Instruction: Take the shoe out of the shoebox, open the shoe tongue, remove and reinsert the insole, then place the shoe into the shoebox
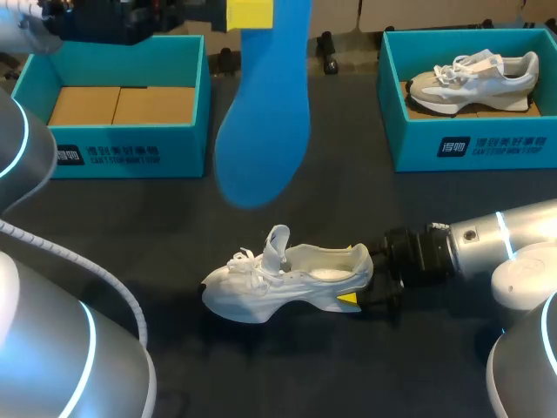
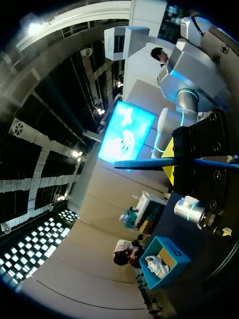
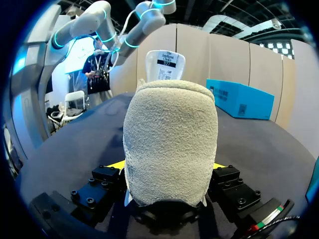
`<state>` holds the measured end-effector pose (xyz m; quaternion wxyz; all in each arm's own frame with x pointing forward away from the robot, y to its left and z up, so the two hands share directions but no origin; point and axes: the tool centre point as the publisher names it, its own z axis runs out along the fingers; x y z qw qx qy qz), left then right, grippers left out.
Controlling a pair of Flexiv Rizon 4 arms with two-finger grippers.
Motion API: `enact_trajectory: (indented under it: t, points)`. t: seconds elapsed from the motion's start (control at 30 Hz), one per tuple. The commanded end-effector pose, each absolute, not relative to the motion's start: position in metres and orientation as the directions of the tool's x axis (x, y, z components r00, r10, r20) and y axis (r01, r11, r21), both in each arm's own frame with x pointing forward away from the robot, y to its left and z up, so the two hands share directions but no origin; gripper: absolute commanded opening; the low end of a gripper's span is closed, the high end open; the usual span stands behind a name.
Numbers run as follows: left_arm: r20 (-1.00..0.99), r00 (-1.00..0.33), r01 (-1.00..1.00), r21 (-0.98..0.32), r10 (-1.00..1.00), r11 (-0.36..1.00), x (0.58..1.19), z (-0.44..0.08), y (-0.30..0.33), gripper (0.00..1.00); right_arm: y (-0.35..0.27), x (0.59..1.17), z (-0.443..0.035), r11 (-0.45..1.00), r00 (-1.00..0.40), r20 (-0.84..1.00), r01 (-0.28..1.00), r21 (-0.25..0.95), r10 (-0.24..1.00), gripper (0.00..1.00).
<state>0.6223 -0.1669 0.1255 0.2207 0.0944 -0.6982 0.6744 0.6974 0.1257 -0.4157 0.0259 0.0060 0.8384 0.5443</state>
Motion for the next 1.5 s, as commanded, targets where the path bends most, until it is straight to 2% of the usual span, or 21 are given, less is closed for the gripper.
enact_trajectory:
  t: [0.03, 0.37, 0.9, 1.4, 1.43, 1.47, 1.5]
  points:
    - [0.439, -0.881, -0.433, -0.898, 0.177, 0.073, 0.622, 0.126, -0.168, 0.00, 0.128, 0.694, -0.420, 0.411, -0.998, -0.038, -0.018, 0.911, 0.041, 0.00]
    - [0.462, -0.878, -0.460, -0.887, 0.125, 0.040, 0.606, 0.126, -0.160, 0.00, 0.128, 0.694, -0.420, 0.411, -0.998, -0.038, -0.018, 0.911, 0.041, 0.00]
    - [0.488, -0.864, -0.479, -0.872, 0.125, 0.099, 0.606, 0.108, -0.165, 0.00, 0.128, 0.694, -0.420, 0.411, -0.998, -0.038, -0.018, 0.911, 0.041, 0.00]
    - [0.488, -0.864, -0.479, -0.872, 0.125, 0.099, 0.606, 0.108, -0.165, 0.00, 0.128, 0.696, -0.419, 0.417, -0.999, -0.030, -0.014, 0.909, 0.031, 0.00]
    - [0.488, -0.864, -0.479, -0.872, 0.125, 0.099, 0.606, 0.108, -0.165, 0.00, 0.128, 0.696, -0.418, 0.418, -0.999, -0.027, -0.014, 0.908, 0.024, 0.10]
    - [0.488, -0.864, -0.479, -0.872, 0.125, 0.099, 0.606, 0.108, -0.165, 0.00, 0.128, 0.697, -0.417, 0.429, -1.000, -0.014, -0.004, 0.903, 0.020, 0.41]
    - [0.488, -0.864, -0.479, -0.872, 0.125, 0.099, 0.606, 0.108, -0.165, 0.00, 0.128, 0.697, -0.417, 0.430, -1.000, -0.010, -0.001, 0.903, 0.020, 0.98]
